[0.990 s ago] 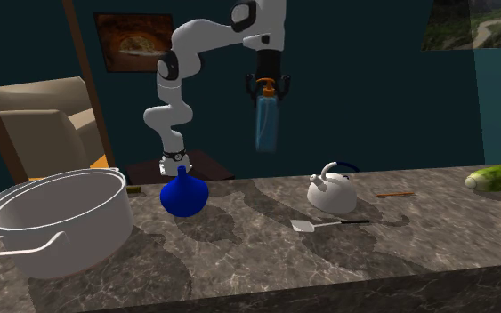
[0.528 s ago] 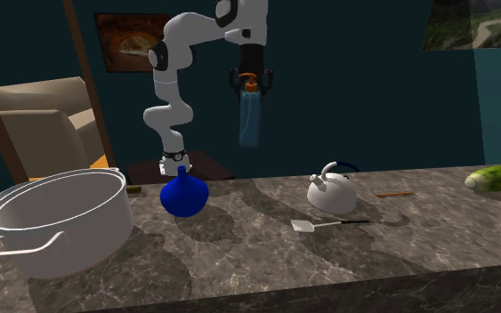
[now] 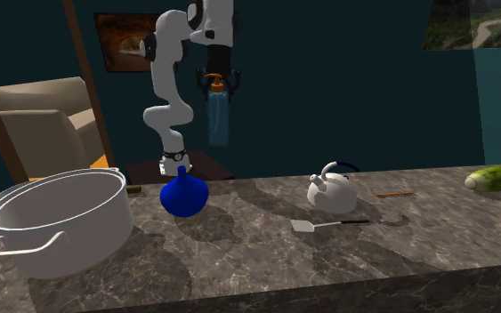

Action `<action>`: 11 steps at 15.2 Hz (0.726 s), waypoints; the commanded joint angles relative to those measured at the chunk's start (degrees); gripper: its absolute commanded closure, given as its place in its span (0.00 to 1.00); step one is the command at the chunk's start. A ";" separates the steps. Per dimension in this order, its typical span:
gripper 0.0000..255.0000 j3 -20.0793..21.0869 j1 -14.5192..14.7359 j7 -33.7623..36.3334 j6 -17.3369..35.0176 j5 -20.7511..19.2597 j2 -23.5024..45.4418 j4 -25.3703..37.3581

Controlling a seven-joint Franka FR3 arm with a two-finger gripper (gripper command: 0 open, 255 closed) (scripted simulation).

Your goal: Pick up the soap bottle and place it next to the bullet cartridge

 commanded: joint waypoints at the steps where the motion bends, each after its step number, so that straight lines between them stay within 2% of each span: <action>1: 1.00 -1.49 -1.00 -2.55 0.83 1.11 -3.78 -4.14; 11: 1.00 -10.30 -4.51 -15.17 2.16 2.65 -18.98 -19.38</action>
